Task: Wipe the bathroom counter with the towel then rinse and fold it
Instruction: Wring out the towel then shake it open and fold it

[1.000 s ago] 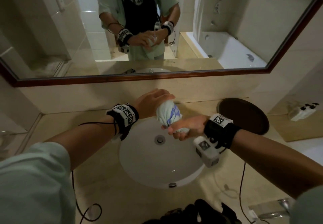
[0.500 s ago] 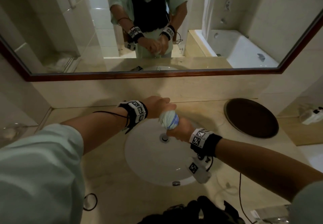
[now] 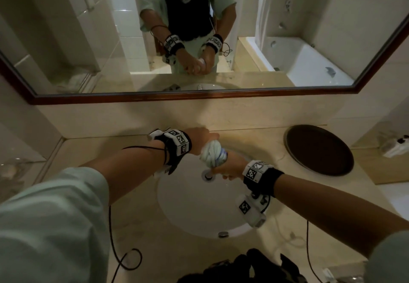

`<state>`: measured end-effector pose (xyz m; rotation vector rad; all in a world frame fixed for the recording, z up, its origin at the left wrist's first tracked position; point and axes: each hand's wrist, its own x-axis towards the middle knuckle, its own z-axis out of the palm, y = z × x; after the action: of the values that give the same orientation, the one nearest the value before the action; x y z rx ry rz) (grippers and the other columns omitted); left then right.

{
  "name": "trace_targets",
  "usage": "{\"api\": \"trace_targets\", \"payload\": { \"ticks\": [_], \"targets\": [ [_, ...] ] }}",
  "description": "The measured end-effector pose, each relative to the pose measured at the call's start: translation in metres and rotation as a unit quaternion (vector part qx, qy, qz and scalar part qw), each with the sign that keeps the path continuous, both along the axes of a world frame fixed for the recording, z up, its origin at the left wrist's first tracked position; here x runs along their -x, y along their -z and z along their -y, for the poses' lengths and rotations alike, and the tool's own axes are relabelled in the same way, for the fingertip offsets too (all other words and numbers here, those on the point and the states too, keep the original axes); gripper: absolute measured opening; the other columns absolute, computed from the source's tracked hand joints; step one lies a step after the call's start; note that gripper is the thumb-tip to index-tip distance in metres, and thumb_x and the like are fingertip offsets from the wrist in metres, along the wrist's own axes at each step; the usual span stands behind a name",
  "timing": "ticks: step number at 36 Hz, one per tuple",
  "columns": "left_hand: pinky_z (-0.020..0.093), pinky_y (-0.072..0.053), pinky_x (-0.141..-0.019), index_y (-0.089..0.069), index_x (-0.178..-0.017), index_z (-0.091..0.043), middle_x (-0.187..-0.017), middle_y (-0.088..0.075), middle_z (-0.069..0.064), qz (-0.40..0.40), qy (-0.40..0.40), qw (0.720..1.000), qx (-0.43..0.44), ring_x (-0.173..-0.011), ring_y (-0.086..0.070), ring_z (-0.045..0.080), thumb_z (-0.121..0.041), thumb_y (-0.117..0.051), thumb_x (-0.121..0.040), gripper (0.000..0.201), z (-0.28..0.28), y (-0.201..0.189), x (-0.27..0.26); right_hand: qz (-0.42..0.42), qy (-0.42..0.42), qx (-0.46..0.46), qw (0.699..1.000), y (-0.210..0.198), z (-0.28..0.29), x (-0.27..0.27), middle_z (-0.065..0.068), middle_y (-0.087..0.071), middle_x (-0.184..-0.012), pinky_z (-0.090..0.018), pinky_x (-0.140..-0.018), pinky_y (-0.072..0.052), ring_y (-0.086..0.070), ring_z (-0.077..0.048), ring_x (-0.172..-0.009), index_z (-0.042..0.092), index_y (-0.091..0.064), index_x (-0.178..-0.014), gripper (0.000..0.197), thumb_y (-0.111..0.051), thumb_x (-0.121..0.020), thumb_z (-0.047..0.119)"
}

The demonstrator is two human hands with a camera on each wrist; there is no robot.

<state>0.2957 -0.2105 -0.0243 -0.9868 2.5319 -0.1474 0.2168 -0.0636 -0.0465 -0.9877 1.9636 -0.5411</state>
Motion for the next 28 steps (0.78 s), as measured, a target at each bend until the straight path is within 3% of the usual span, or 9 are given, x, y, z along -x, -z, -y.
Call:
{"api": "trace_targets", "payload": {
  "ticks": [1,3,7,12,15,17,21,23,28],
  "targets": [
    [0.015,-0.043,-0.074,-0.051,-0.111,-0.007,-0.097,-0.070,-0.004,-0.058,-0.022,0.996,0.059,-0.096,-0.064,0.002,-0.040,-0.073,-0.077,0.053,0.000,0.003,0.000,0.005,-0.001,-0.002,1.000,-0.002,-0.001,0.002,0.001,-0.062,-0.071,-0.022,-0.045,-0.044,-0.057,-0.013,-0.055,0.023,-0.062,-0.108,0.040,-0.081,-0.073,0.022],
    [0.028,-0.045,-0.087,-0.046,-0.126,-0.010,-0.115,-0.062,0.003,-0.050,0.104,0.993,-0.029,-0.107,-0.061,0.018,-0.040,-0.065,-0.085,0.054,0.000,0.008,0.004,0.010,0.001,-0.012,1.000,-0.005,-0.001,0.006,0.001,-0.060,-0.066,-0.020,-0.043,-0.042,-0.055,-0.014,-0.054,0.025,-0.063,-0.097,0.036,-0.085,-0.069,0.024],
    [0.038,-0.050,-0.079,-0.047,-0.120,-0.013,-0.114,-0.060,0.012,-0.090,0.202,0.974,-0.051,-0.097,-0.061,0.030,-0.028,-0.058,-0.089,0.036,-0.006,-0.004,0.013,0.003,0.011,-0.020,1.000,-0.009,0.001,0.009,-0.001,-0.055,-0.062,-0.020,-0.041,-0.042,-0.049,-0.014,-0.048,0.025,-0.060,-0.082,0.029,-0.086,-0.070,0.024],
    [0.035,-0.047,-0.077,-0.047,-0.121,-0.011,-0.115,-0.059,0.013,-0.092,0.191,0.976,-0.046,-0.099,-0.061,0.031,-0.029,-0.060,-0.088,0.039,-0.004,-0.002,0.017,-0.032,0.023,-0.009,0.999,-0.012,0.002,0.006,0.000,-0.059,-0.091,-0.027,-0.049,-0.052,-0.060,-0.019,-0.077,0.027,-0.056,-0.114,0.050,-0.082,-0.072,0.028],
    [0.036,-0.049,-0.078,-0.033,-0.136,-0.022,-0.132,-0.044,0.013,-0.146,0.189,0.970,-0.048,-0.103,-0.059,0.033,-0.034,-0.060,-0.085,0.060,0.004,0.004,0.013,0.020,0.058,-0.010,0.998,-0.008,0.002,0.007,-0.002,-0.054,-0.069,-0.025,-0.049,-0.043,-0.052,-0.019,-0.058,0.023,-0.060,-0.079,0.019,-0.078,-0.073,0.021],
    [0.041,-0.054,-0.080,-0.010,-0.145,-0.035,-0.145,-0.024,0.010,-0.189,0.206,0.958,-0.066,-0.104,-0.059,0.035,-0.031,-0.067,-0.079,0.087,0.014,0.013,0.010,0.082,0.067,-0.025,0.994,-0.009,0.002,0.014,-0.006,-0.046,-0.059,-0.027,-0.051,-0.040,-0.042,-0.018,-0.047,0.016,-0.052,-0.070,0.023,-0.074,-0.074,0.015],
    [0.039,-0.056,-0.070,-0.012,-0.144,-0.034,-0.142,-0.020,0.007,-0.283,0.262,0.922,-0.041,-0.101,-0.057,0.032,-0.013,-0.070,-0.074,0.093,0.016,0.012,-0.008,0.200,0.092,-0.016,0.975,-0.014,-0.001,0.025,-0.006,-0.060,-0.096,-0.034,-0.070,-0.057,-0.062,-0.021,-0.082,0.022,-0.058,-0.104,0.027,-0.070,-0.083,0.009],
    [0.033,-0.053,-0.071,-0.019,-0.143,-0.030,-0.142,-0.022,0.009,-0.330,0.291,0.897,-0.033,-0.107,-0.054,0.030,-0.021,-0.076,-0.072,0.091,0.017,0.007,-0.015,0.281,0.107,-0.018,0.954,-0.018,-0.005,0.030,-0.008,-0.061,-0.110,-0.037,-0.079,-0.058,-0.064,-0.024,-0.094,0.016,-0.057,-0.112,0.031,-0.066,-0.085,0.004],
    [0.037,-0.049,-0.087,-0.025,-0.146,-0.020,-0.150,-0.025,0.016,-0.350,0.350,0.868,-0.034,-0.124,-0.045,0.033,-0.046,-0.065,-0.078,0.083,0.022,0.005,-0.023,0.354,0.122,-0.017,0.927,-0.028,-0.010,0.042,-0.008,-0.065,-0.110,-0.031,-0.065,-0.060,-0.063,-0.019,-0.093,0.009,-0.054,-0.120,0.031,-0.059,-0.090,0.004]
  ]
}}
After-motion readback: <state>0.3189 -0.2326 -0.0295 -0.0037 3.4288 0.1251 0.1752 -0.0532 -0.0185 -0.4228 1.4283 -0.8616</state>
